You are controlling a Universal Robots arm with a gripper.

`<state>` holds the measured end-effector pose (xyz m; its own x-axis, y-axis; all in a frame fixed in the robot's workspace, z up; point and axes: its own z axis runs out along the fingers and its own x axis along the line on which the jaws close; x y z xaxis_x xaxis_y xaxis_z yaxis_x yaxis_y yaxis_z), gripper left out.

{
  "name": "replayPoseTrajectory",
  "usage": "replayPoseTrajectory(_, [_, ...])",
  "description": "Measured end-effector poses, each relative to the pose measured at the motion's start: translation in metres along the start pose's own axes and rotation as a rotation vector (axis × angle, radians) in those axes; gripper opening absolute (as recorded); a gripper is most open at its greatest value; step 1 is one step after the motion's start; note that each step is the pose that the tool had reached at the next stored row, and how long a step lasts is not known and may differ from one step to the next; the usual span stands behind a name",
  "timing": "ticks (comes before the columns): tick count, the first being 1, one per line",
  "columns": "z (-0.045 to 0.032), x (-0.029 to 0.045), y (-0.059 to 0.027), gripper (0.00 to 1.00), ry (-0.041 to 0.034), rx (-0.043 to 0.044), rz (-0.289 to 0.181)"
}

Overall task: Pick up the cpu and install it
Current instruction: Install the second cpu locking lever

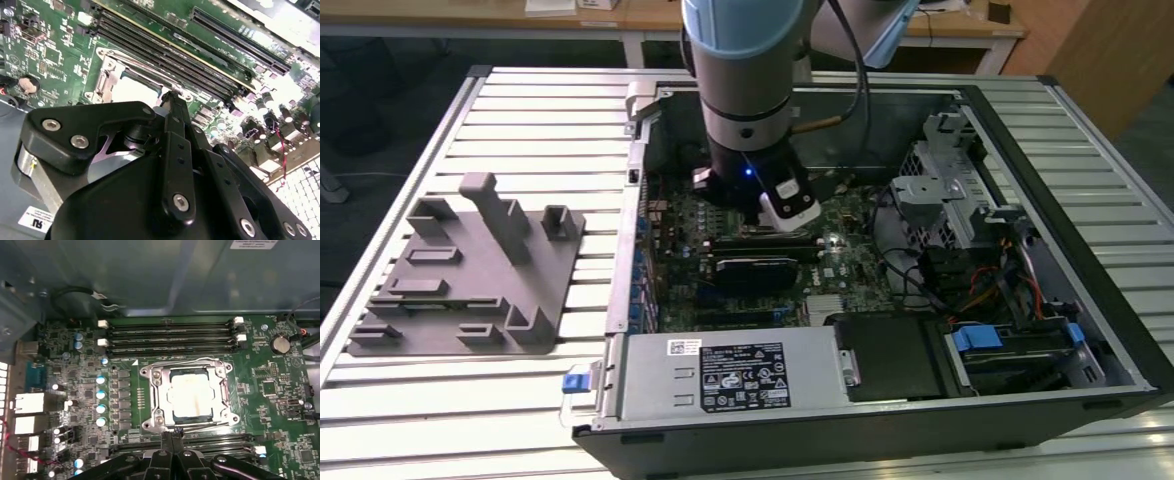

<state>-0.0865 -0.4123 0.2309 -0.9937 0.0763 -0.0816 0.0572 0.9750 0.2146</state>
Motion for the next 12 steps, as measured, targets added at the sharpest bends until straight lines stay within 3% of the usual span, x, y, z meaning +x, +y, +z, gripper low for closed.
replayPoseTrajectory(12, [0.0057,-0.0092,0.0213,0.11,-0.0030,0.0470,-0.004])
